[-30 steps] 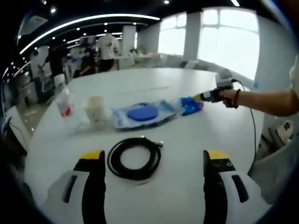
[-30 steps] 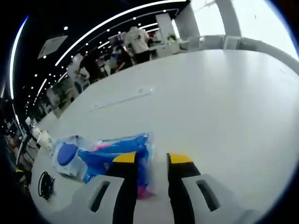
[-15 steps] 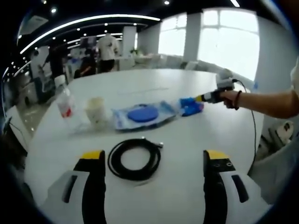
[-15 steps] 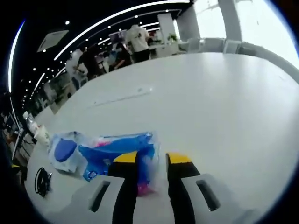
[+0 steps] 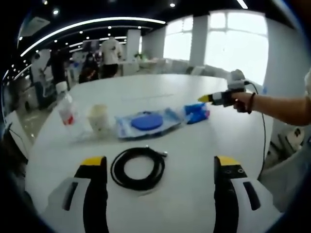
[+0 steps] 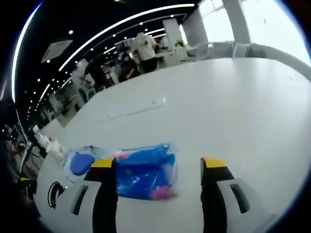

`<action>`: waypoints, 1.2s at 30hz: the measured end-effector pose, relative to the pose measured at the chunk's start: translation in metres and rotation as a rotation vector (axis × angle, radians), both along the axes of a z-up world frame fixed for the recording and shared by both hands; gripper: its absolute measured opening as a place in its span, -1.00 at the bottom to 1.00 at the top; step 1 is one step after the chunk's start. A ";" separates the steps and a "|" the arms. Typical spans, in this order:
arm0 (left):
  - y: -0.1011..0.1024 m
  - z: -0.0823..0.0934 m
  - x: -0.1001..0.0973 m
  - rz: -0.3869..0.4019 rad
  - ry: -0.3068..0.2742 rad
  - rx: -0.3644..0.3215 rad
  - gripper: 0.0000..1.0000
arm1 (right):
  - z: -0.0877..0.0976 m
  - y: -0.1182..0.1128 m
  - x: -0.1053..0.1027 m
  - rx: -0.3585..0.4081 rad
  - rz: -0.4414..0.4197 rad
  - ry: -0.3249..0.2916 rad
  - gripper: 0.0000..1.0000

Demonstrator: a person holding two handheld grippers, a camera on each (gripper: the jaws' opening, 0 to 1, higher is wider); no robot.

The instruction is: Arrange the tabletop items into an orderly group along one side of the table until the central work area is clear of visible clutter.

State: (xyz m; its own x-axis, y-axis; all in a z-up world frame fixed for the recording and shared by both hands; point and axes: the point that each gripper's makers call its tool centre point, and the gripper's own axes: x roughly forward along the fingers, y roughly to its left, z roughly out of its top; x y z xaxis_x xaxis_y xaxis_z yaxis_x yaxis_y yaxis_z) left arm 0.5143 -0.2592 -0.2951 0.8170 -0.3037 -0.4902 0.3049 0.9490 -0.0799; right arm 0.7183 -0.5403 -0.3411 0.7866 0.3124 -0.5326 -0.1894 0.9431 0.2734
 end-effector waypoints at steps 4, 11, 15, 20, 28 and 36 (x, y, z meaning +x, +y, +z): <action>0.000 0.002 0.001 0.003 -0.007 -0.008 0.81 | 0.009 0.007 -0.008 -0.018 0.019 -0.025 0.65; -0.005 0.007 0.000 -0.017 -0.012 -0.020 0.87 | 0.025 0.025 -0.024 -0.008 0.077 -0.059 0.83; -0.005 0.017 -0.001 -0.016 -0.022 -0.026 0.90 | 0.029 0.039 -0.038 0.005 0.136 -0.056 0.92; -0.003 0.026 -0.004 -0.027 -0.037 -0.020 0.93 | 0.029 0.052 -0.052 0.012 0.161 -0.046 0.95; 0.000 0.033 -0.011 -0.038 -0.041 -0.038 0.96 | 0.021 0.071 -0.075 0.002 0.232 -0.003 0.94; 0.012 0.033 -0.018 -0.032 -0.036 -0.026 0.99 | 0.016 0.100 -0.101 -0.007 0.319 0.032 0.87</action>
State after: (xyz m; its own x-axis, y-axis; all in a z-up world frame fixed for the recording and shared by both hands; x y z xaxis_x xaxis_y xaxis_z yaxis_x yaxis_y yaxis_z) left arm 0.4960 -0.2471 -0.2619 0.8239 -0.3421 -0.4518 0.3378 0.9366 -0.0932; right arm 0.6174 -0.4400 -0.3247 0.6321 0.5373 -0.5583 -0.4676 0.8391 0.2781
